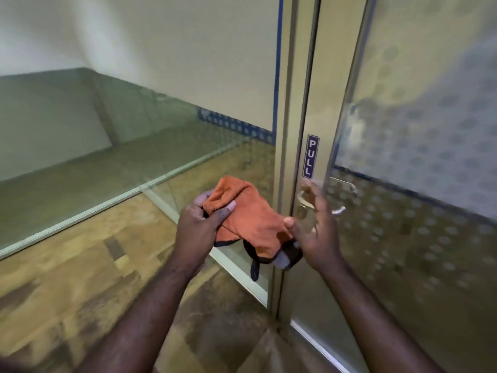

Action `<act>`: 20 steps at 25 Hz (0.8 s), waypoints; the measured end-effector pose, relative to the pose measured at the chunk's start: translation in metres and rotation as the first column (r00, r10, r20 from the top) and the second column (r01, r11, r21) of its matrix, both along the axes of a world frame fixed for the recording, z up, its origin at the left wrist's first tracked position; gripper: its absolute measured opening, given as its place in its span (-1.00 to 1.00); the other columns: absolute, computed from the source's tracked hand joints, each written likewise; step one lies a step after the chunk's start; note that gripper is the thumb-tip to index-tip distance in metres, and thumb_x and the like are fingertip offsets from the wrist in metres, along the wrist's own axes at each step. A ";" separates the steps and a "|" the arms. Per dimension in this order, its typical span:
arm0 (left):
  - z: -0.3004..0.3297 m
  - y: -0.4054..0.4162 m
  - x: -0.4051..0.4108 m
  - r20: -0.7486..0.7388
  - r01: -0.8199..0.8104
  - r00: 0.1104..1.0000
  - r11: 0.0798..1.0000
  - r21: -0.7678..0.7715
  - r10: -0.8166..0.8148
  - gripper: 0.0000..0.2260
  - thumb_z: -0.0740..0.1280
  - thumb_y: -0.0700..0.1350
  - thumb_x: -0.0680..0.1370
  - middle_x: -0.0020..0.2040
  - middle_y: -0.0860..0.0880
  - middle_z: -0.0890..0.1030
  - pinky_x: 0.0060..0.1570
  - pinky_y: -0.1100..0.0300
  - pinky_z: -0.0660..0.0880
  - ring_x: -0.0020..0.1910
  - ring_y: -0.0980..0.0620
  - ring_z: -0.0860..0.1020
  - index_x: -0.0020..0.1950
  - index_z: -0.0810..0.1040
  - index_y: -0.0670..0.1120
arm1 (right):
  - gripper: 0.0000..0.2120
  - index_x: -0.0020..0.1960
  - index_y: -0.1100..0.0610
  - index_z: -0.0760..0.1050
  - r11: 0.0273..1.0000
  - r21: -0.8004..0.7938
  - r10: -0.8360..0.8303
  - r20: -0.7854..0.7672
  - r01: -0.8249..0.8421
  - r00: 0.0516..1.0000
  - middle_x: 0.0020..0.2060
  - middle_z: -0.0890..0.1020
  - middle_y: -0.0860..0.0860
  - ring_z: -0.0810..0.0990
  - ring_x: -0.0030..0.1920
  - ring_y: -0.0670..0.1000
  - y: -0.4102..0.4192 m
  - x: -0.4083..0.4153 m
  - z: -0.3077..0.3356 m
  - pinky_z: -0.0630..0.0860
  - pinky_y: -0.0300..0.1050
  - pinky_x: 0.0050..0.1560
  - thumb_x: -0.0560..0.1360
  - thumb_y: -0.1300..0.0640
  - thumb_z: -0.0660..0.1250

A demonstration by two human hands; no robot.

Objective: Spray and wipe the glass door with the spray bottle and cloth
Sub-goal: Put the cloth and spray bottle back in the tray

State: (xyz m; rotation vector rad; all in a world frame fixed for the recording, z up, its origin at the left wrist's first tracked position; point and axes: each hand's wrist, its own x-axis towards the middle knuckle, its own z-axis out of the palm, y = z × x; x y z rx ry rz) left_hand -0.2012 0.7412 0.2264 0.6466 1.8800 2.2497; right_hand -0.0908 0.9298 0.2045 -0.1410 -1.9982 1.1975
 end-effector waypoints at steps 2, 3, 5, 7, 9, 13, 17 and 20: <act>-0.010 -0.042 0.001 0.042 -0.074 0.996 0.997 0.003 0.074 -0.80 0.50 -0.18 0.47 -0.06 0.01 0.76 -0.16 0.29 0.62 -0.10 0.07 0.70 0.08 0.66 -0.03 | -0.41 0.39 0.06 0.33 0.870 -0.414 0.344 0.119 -0.268 0.931 0.34 0.47 0.22 0.49 0.29 0.04 -0.023 -0.015 -0.025 0.42 -0.05 0.30 0.45 -0.11 0.41; -0.016 -0.067 0.003 0.062 -0.123 0.991 0.992 0.005 0.122 -0.80 0.49 -0.15 0.47 -0.06 0.01 0.76 -0.17 0.29 0.62 -0.11 0.08 0.70 0.08 0.66 -0.03 | -0.48 0.36 0.08 0.37 0.761 -0.547 0.492 0.136 -0.348 0.860 0.30 0.51 0.23 0.53 0.26 0.08 -0.041 -0.023 -0.041 0.46 -0.06 0.24 0.46 -0.05 0.39; -0.027 -0.113 0.007 0.083 -0.220 0.972 0.976 0.001 0.219 -0.77 0.48 -0.09 0.44 -0.05 0.01 0.76 -0.18 0.29 0.61 -0.11 0.08 0.71 0.09 0.66 -0.03 | -0.54 0.30 0.11 0.47 0.599 -0.679 0.659 0.116 -0.424 0.743 0.23 0.60 0.15 0.56 0.24 0.12 -0.082 -0.034 -0.070 0.52 -0.05 0.12 0.45 0.00 0.40; -0.039 -0.164 0.014 0.098 -0.320 0.942 0.947 -0.025 0.321 -0.72 0.50 -0.04 0.41 -0.04 0.01 0.76 -0.18 0.29 0.61 -0.09 0.06 0.71 0.10 0.66 -0.03 | -0.57 0.22 0.03 0.56 0.523 -0.718 0.734 0.104 -0.460 0.672 0.16 0.66 0.06 0.61 0.19 0.07 -0.131 -0.043 -0.084 0.57 -0.13 0.00 0.36 0.02 0.49; -0.050 -0.221 0.024 0.124 -0.427 0.895 0.903 -0.040 0.428 -0.71 0.51 -0.01 0.38 -0.04 0.01 0.76 -0.18 0.29 0.61 -0.09 0.05 0.71 0.09 0.66 0.00 | -0.56 0.15 -0.03 0.60 0.514 -0.709 0.769 0.132 -0.483 0.625 0.10 0.69 0.04 0.64 0.14 0.05 -0.185 -0.052 -0.091 0.58 -0.18 -0.05 0.29 0.03 0.56; -0.071 -0.335 0.049 0.145 -0.568 0.805 0.818 -0.090 0.575 -0.63 0.52 0.04 0.38 0.01 -0.04 0.76 -0.16 0.27 0.62 -0.04 0.01 0.73 0.15 0.65 -0.04 | -0.61 0.12 0.11 0.60 0.547 -0.691 0.775 0.204 -0.473 0.598 0.03 0.71 0.07 0.66 0.09 0.11 -0.292 -0.059 -0.104 0.58 -0.14 -0.07 0.31 0.13 0.58; -0.095 -0.440 0.085 0.131 -0.705 0.679 0.691 -0.158 0.723 -0.77 0.48 -0.04 0.50 -0.08 0.03 0.77 -0.19 0.28 0.62 -0.09 0.04 0.72 0.13 0.66 -0.03 | -0.76 0.03 0.10 0.61 0.602 -0.630 0.773 0.305 -0.491 0.557 -0.06 0.72 0.06 0.68 0.01 0.07 -0.401 -0.049 -0.109 0.59 -0.03 -0.07 0.38 0.21 0.53; -0.112 -0.503 0.114 0.128 -0.770 0.597 0.611 -0.184 0.792 -0.87 0.44 -0.13 0.56 -0.05 0.01 0.76 -0.02 0.14 0.65 -0.04 0.02 0.71 0.07 0.67 0.06 | -0.77 0.01 0.23 0.59 0.640 -0.563 0.760 0.360 -0.524 0.541 -0.08 0.68 0.19 0.66 -0.03 0.16 -0.471 -0.041 -0.112 0.58 0.06 -0.07 0.40 0.21 0.52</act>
